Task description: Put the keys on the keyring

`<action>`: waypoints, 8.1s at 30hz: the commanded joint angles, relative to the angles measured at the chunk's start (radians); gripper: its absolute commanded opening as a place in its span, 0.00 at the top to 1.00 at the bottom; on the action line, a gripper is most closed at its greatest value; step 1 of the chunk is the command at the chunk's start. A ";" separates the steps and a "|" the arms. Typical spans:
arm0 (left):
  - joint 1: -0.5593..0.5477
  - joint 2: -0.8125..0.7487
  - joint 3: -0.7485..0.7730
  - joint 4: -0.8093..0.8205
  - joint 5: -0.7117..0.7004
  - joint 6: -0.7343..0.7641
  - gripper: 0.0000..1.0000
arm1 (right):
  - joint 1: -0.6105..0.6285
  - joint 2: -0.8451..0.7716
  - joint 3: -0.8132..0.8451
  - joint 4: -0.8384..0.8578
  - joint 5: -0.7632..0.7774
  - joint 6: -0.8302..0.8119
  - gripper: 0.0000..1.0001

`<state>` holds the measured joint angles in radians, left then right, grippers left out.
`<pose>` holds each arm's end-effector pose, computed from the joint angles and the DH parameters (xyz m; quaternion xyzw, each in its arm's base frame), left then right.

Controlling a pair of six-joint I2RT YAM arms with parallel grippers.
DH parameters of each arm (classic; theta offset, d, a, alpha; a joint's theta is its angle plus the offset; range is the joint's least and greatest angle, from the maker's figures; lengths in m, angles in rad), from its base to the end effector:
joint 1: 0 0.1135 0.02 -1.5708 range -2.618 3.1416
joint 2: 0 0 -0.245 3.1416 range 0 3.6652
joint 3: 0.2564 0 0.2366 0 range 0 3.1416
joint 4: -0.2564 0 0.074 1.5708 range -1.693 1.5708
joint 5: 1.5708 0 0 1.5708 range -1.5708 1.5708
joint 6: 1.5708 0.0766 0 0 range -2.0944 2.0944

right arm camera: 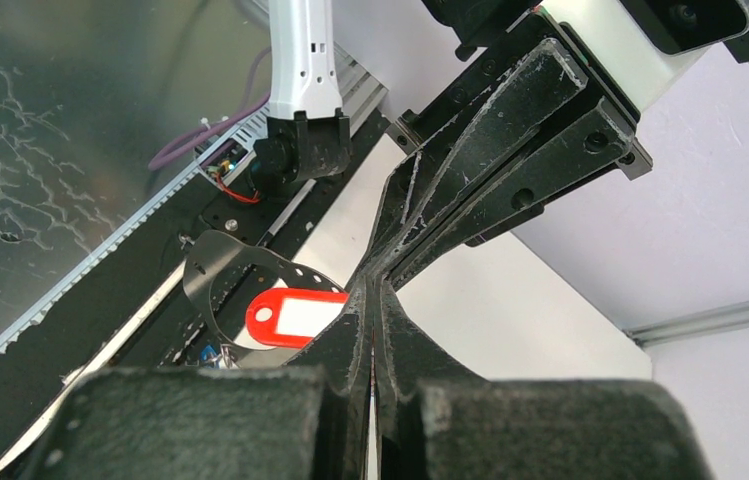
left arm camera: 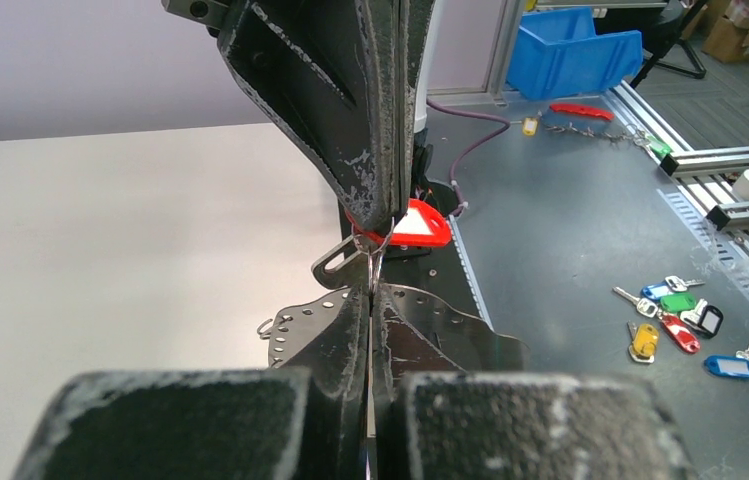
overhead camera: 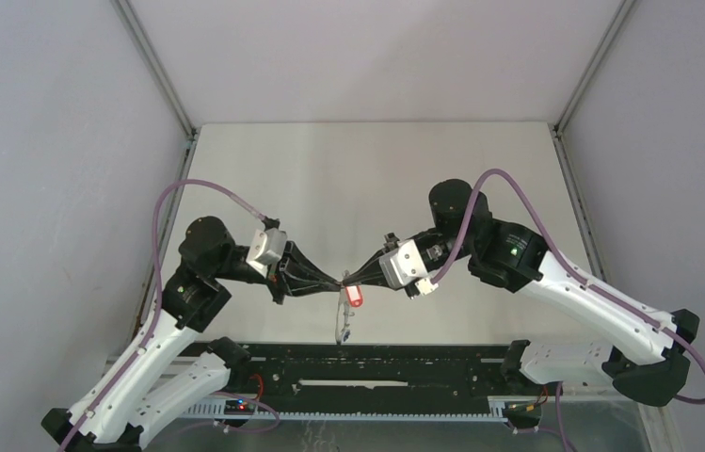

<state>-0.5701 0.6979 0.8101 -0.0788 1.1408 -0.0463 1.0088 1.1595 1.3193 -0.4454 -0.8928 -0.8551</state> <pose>0.0962 -0.1444 0.3597 0.5264 0.4647 -0.5412 0.4626 0.0857 0.2480 0.3993 -0.7339 0.2229 0.3861 0.5124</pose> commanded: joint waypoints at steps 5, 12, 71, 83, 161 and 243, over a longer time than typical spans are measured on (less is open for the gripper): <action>-0.002 -0.014 0.045 0.029 0.032 0.045 1.00 | 0.008 0.027 0.042 0.035 -0.028 0.012 1.00; -0.007 -0.015 0.052 0.030 0.046 0.071 1.00 | 0.002 0.054 0.060 0.021 -0.053 0.014 1.00; -0.043 -0.097 -0.031 0.213 -0.099 0.053 1.00 | -0.042 0.333 0.497 -0.309 -0.074 0.438 0.64; -0.045 -0.106 -0.043 0.237 -0.102 0.086 1.00 | -0.067 0.419 0.608 -0.344 -0.113 0.582 0.65; -0.059 -0.162 -0.141 0.509 -0.447 -0.208 1.00 | 0.075 0.305 0.681 -0.463 0.402 0.250 0.45; -0.059 -0.271 -0.044 -0.023 -0.387 0.689 0.40 | 0.076 0.364 0.731 -0.657 0.250 0.379 1.00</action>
<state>-0.6262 0.4049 0.6804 -0.0525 0.6952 0.4191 1.0859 1.4773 1.9728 -1.0378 -0.5640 -0.5064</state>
